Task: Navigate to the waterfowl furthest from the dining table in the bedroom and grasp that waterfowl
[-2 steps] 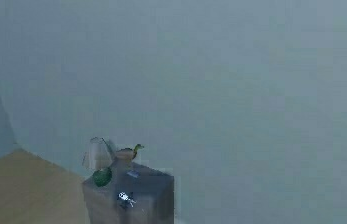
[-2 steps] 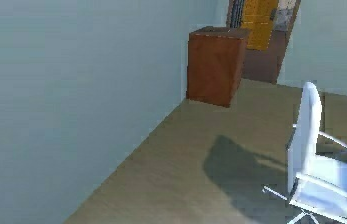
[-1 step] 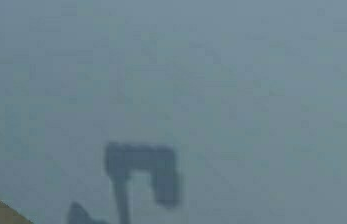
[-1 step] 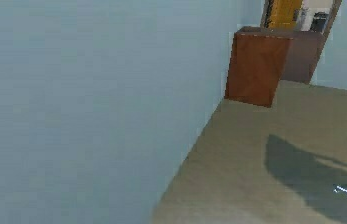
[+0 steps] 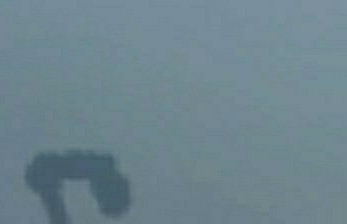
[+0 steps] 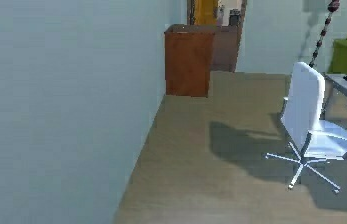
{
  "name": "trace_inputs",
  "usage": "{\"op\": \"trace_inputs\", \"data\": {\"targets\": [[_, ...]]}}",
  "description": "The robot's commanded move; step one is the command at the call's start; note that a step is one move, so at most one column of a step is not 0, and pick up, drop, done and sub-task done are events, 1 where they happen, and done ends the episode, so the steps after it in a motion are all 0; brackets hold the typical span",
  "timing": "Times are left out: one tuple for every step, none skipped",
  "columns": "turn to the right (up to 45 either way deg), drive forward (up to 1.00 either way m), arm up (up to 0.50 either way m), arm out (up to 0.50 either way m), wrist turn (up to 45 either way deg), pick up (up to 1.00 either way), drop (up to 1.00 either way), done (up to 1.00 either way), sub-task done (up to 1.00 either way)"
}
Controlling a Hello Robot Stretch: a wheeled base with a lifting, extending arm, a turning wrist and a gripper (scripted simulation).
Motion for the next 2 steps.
{"op": "trace_inputs", "data": {"targets": [[0.0,0.05,0.00,0.00,0.0,0.00,0.00,0.00,0.00],[-45.0,0.00,0.00,0.00,0.0,0.00,0.00,0.00,0.00]]}}
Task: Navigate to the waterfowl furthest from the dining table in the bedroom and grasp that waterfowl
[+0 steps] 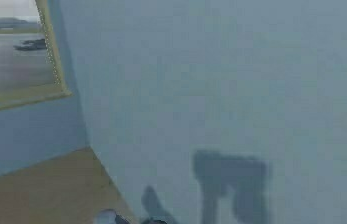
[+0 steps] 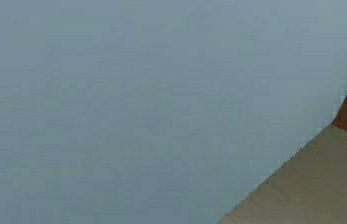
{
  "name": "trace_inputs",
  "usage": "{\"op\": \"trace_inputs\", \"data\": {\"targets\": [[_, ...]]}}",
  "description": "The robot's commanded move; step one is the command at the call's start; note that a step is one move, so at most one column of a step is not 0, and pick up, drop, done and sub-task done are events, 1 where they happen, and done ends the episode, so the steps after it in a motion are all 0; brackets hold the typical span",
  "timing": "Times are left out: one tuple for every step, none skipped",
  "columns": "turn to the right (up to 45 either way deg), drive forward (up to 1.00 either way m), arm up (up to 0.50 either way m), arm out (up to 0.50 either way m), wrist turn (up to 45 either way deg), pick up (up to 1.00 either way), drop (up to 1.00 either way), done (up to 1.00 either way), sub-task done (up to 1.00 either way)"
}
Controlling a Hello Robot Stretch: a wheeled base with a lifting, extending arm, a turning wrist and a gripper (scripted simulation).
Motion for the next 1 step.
{"op": "trace_inputs", "data": {"targets": [[-45.0,0.00,0.00,0.00,0.0,0.00,0.00,0.00,0.00]]}}
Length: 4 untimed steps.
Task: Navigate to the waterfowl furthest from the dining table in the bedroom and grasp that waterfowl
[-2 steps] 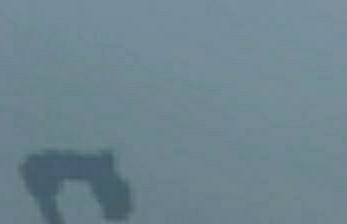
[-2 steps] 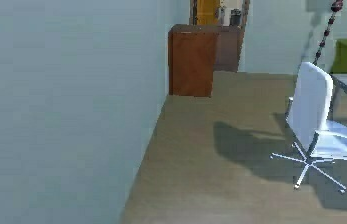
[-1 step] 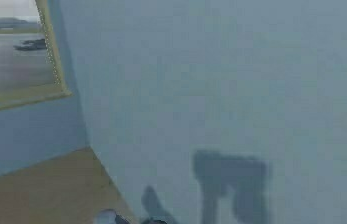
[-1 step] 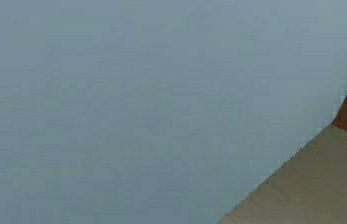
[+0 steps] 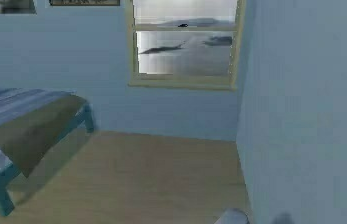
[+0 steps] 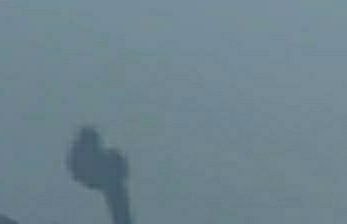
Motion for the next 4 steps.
{"op": "trace_inputs", "data": {"targets": [[-39.0,0.00,0.00,0.00,0.0,0.00,0.00,0.00,0.00],[0.0,0.00,0.50,0.00,0.0,0.00,0.00,0.00,0.00],[0.0,0.00,0.26,0.00,0.0,0.00,0.00,0.00,0.00],[0.0,0.00,0.00,0.22,0.0,0.00,0.00,0.00,0.00]]}}
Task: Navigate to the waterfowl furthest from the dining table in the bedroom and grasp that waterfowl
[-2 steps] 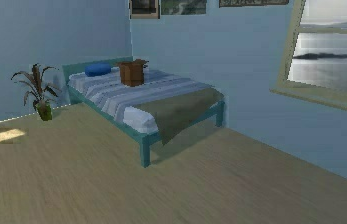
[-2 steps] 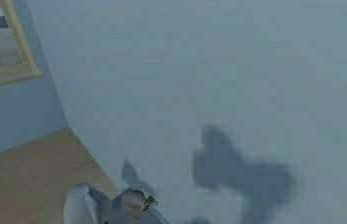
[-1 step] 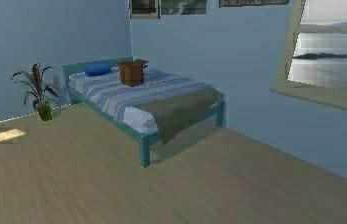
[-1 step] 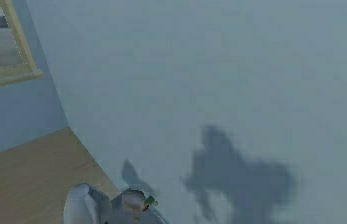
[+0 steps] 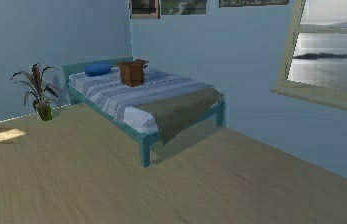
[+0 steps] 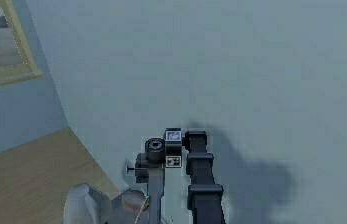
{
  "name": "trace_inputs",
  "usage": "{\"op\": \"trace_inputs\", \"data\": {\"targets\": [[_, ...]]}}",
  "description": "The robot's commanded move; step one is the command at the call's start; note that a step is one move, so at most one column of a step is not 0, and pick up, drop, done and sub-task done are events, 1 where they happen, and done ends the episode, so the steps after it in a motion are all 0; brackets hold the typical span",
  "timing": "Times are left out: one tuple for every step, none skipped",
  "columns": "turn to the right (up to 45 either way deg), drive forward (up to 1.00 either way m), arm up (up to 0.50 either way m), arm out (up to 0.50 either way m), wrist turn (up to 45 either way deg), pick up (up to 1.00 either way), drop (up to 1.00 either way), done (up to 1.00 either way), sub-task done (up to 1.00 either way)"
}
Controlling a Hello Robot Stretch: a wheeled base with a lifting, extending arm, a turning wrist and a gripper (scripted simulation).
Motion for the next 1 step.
{"op": "trace_inputs", "data": {"targets": [[0.0,0.00,0.00,0.00,45.0,0.00,0.00,0.00,0.00]]}}
